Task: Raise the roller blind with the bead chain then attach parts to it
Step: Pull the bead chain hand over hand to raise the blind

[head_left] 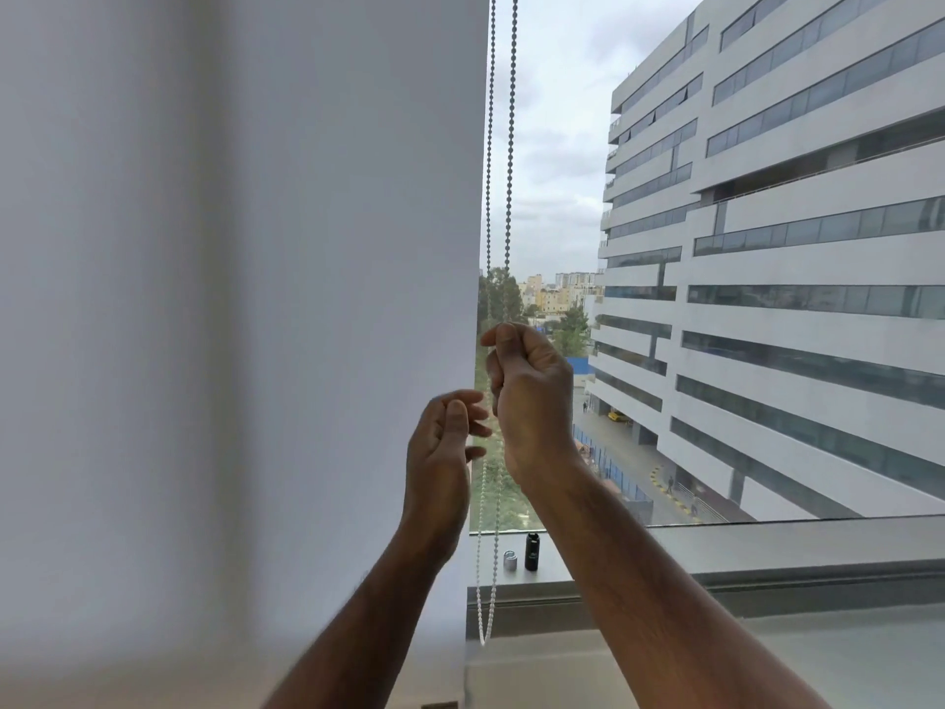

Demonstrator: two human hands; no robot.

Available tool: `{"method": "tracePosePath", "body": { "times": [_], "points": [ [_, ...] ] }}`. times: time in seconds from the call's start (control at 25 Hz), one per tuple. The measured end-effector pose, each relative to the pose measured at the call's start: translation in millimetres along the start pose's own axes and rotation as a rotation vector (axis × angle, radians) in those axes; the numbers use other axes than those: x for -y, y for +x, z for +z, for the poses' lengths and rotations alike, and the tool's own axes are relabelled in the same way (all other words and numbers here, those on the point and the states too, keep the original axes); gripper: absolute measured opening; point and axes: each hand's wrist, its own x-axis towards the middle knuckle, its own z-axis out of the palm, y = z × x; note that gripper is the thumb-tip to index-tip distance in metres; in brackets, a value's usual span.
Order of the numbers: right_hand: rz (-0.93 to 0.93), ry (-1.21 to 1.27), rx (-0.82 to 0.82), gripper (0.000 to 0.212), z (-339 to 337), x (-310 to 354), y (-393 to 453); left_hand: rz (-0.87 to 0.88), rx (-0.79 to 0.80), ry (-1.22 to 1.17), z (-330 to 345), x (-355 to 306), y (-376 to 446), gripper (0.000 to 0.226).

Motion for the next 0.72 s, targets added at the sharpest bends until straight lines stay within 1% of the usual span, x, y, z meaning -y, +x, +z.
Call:
{"method": "tracePosePath", "body": {
  "times": [0.12, 0.2, 0.36, 0.52, 0.72],
  "points": [
    [0.008, 0.002, 0.003, 0.027, -6, -14, -14, 0.079, -0.032, -0.053, 7, -41, 32, 0.03],
    [0.031, -0.011, -0.009, 0.027, -10, -24, -24, 0.104, -0.01, -0.102, 15, -68, 52, 0.029],
    [0.113, -0.008, -0.007, 0.027, -15, -47, -48, 0.125, 0.047, -0.127, 35, -111, 79, 0.025],
    [0.143, -0.002, 0.009, 0.027, -19, -64, -68, 0.116, 0.025, -0.14, 46, -126, 95, 0.027],
    [0.153, -0.074, 0.032, 0.029, -29, -85, -86, 0.166, -0.002, -0.071, 47, -116, 96, 0.026]
  ]
}}
